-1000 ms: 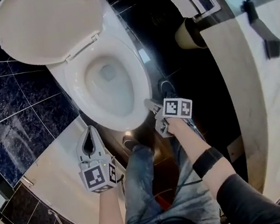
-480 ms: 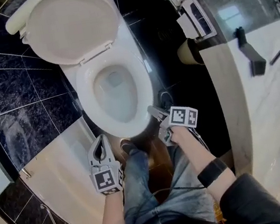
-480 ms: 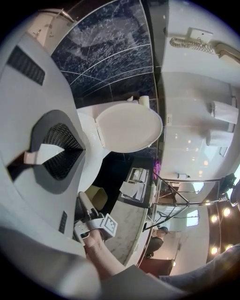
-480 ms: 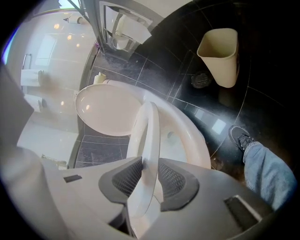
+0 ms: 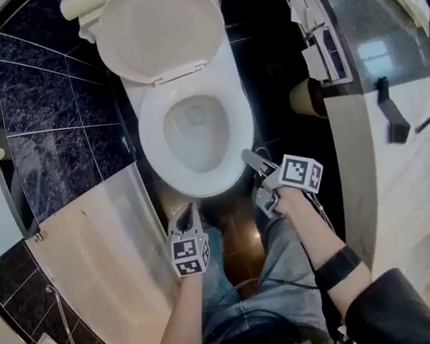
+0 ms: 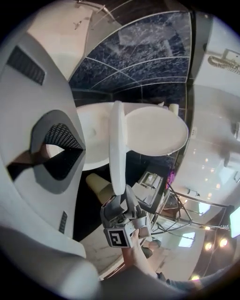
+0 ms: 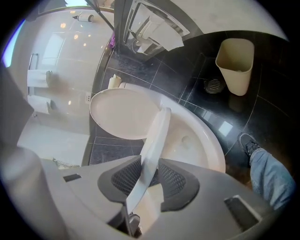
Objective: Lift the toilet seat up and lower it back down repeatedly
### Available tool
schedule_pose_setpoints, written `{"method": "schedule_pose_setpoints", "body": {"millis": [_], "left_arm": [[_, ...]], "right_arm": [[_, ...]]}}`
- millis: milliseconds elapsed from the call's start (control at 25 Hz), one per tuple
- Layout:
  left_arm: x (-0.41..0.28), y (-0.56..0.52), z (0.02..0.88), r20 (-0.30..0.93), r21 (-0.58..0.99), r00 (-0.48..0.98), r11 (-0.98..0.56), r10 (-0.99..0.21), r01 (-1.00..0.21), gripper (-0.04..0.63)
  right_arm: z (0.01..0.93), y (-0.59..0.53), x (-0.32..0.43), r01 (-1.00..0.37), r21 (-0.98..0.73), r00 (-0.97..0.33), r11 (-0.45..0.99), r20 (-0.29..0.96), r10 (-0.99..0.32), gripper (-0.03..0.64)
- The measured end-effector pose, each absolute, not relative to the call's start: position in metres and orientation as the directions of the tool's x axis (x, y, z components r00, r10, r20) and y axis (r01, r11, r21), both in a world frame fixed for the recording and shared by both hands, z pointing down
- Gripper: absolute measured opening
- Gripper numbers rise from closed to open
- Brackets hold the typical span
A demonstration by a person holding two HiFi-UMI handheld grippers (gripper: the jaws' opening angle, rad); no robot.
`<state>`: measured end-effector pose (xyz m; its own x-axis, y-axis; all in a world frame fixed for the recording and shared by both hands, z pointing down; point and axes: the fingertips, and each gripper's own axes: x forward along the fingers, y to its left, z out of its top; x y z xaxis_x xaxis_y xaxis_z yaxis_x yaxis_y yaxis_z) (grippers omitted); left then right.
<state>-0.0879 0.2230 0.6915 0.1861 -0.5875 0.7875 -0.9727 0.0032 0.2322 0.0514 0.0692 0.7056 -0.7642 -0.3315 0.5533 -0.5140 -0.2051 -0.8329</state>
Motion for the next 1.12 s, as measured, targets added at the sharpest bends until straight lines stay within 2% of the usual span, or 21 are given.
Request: {"method": "schedule_pose_setpoints", "body": {"millis": [240,480,720,960,1120], "left_arm": [[-0.081,0.164,0.667,0.732,0.266,0.164,0.055,-0.662,-0.962,0.000],[-0.089,0.140,0.639,0.727,0.264,0.122,0.111,-0.676,-0.958,0.000],[-0.104,0.113,0.614,0.711,0.251,0.063,0.169,-0.700,-0.953,0.000],[-0.124,0.068,0.578,0.669,0.262,0.012,0.221,-0.743,-0.939,0.000],[-0.137,0.029,0.552,0.642,0.223,-0.007,0.196,-0.767,-0.955,0.000]], "right_arm": [[0.683,0.056,0.043,-0.527,-0.827,-0.768,-0.196,0.562,-0.308,0.149],[0.663,0.042,0.037,-0.472,-0.847,-0.791,-0.245,0.529,-0.308,0.149],[0.631,0.023,0.031,-0.453,-0.865,-0.818,-0.216,0.499,-0.285,0.137],[0.586,-0.004,0.030,-0.495,-0.868,-0.832,-0.041,0.487,-0.266,0.097],[0.551,-0.032,0.036,-0.585,-0.792,-0.801,0.175,0.531,-0.277,0.029]]}}
